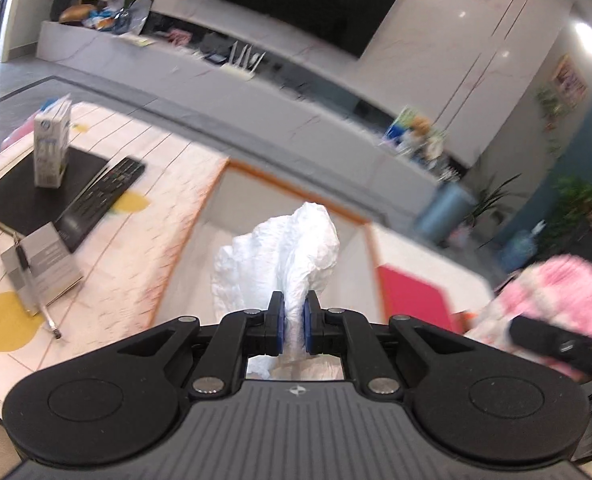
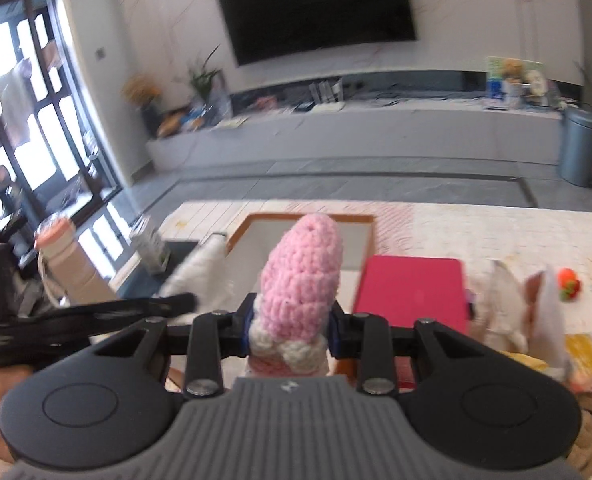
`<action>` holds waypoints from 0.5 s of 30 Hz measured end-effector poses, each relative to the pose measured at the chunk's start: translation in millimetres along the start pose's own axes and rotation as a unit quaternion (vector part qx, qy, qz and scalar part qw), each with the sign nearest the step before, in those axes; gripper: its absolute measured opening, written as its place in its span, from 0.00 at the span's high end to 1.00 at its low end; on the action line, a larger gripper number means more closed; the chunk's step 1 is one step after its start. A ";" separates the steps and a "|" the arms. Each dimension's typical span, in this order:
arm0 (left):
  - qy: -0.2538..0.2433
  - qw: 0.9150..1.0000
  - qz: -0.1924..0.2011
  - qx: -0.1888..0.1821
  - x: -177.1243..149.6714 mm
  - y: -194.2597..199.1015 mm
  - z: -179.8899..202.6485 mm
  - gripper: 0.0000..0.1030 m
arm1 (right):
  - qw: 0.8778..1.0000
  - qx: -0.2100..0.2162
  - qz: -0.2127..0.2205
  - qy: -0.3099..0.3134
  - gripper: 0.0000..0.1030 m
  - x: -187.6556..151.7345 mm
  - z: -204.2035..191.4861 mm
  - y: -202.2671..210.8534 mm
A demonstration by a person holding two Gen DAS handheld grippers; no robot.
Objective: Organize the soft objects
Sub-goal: 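Drop the white tissue into the orange box while the right gripper carries the pink toy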
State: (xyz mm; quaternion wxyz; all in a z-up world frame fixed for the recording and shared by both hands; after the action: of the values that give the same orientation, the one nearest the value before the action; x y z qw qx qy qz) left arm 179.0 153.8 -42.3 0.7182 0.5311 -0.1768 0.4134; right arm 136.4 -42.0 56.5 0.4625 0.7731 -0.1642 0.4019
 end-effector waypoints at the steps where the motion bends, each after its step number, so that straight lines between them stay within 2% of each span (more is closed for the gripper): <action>1: -0.015 1.000 -0.001 0.008 -4.4 -5.4 -3.6 0.90 | 1.000 0.001 -0.006 0.007 0.68 -0.8 -3.5 -8.0; 5: -0.042 0.998 -0.011 0.041 -14.0 -18.9 -11.1 0.90 | 0.999 0.006 -0.024 0.023 0.68 -3.0 -7.8 -34.1; 9: -0.070 0.990 -0.016 0.118 -16.8 -30.9 -20.8 0.89 | 0.999 0.012 -0.043 0.022 0.68 -6.0 -3.5 -55.2; 12: -0.068 0.990 -0.041 0.116 -22.9 -36.2 -24.6 0.85 | 0.998 0.008 -0.060 0.032 0.68 -8.1 -1.9 -73.4; 13: -0.071 0.990 -0.037 0.115 -23.9 -34.6 -24.4 0.84 | 0.997 0.005 -0.065 0.036 0.68 -9.1 -1.5 -77.0; 15: -0.079 0.991 -0.030 0.108 -25.9 -31.2 -22.2 0.72 | 0.997 0.000 -0.070 0.039 0.68 -13.5 -0.5 -79.8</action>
State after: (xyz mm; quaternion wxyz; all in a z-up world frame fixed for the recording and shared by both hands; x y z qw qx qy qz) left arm 183.9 160.5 -87.7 0.6524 0.6417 -0.1717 0.3649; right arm 177.7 -1.8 -0.4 0.4961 0.7661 -0.0913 0.3984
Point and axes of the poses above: each gripper's, at about its wrist camera, not at the fingertips, and y roughly against the way its jaws point, z to its right, x to its top, the point moved 7 cm from there along -y, roughly the way its jaws point, and after that the axes turned 3 degrees about x, right-handed, at the moved point
